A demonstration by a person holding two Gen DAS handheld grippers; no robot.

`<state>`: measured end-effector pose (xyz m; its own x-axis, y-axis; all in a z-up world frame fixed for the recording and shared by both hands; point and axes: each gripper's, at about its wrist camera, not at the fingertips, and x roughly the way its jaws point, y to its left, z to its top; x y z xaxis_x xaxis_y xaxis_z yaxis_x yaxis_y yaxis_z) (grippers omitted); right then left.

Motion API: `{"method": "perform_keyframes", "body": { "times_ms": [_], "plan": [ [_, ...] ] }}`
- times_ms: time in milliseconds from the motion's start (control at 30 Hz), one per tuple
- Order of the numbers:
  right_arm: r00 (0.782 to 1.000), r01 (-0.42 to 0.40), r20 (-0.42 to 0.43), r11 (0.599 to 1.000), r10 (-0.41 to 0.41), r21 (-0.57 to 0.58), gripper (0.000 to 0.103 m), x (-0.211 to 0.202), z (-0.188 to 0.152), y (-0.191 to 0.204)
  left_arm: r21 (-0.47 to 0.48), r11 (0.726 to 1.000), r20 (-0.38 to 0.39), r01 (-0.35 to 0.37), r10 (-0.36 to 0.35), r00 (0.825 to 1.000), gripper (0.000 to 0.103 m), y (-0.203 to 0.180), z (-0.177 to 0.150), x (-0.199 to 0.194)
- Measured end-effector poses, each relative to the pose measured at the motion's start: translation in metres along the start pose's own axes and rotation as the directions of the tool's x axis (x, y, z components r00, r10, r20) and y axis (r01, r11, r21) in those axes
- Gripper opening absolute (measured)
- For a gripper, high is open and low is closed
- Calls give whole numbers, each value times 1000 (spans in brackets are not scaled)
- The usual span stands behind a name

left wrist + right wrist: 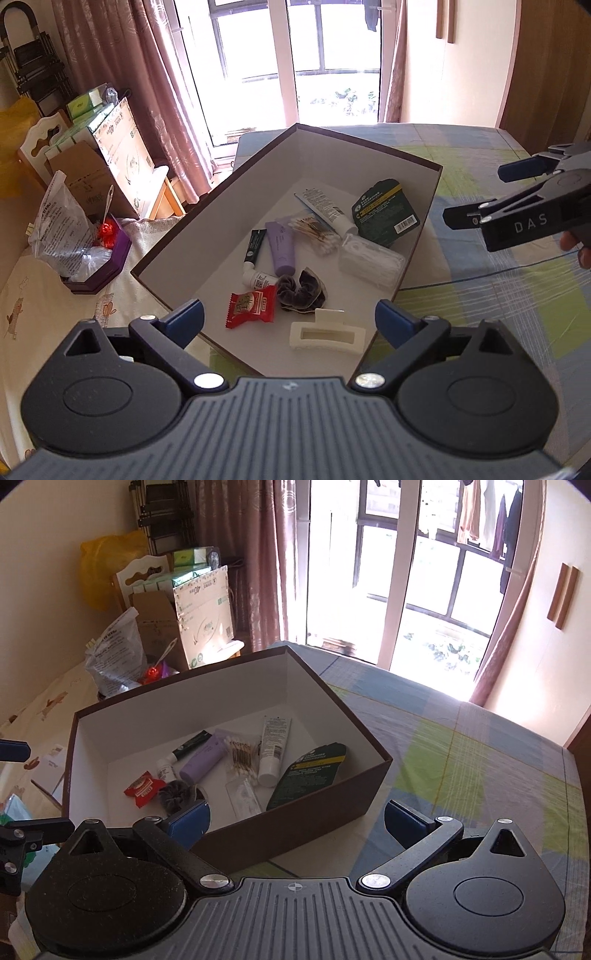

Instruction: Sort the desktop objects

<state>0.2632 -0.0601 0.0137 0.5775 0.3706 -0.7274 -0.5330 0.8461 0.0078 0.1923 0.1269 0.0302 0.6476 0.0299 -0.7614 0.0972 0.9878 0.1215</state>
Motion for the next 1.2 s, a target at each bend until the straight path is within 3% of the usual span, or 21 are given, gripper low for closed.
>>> {"method": "perform_keyframes", "body": {
  "times_ms": [367, 667, 1200],
  "plan": [
    [998, -39, 42, 999, 39, 17, 103, -26, -9, -1, -45, 998, 65, -50, 53, 996, 99, -19, -15, -41],
    [990, -106, 101, 986, 93, 129, 103, -52, -17, -15, -58, 992, 73, -109, 113, 991, 99, -33, -26, -58],
    [989, -123, 88, 992, 120, 34, 103, -78, -36, -14, -128, 979, 88, -159, 171, 981, 100, -44, -29, -82]
  ]
}}
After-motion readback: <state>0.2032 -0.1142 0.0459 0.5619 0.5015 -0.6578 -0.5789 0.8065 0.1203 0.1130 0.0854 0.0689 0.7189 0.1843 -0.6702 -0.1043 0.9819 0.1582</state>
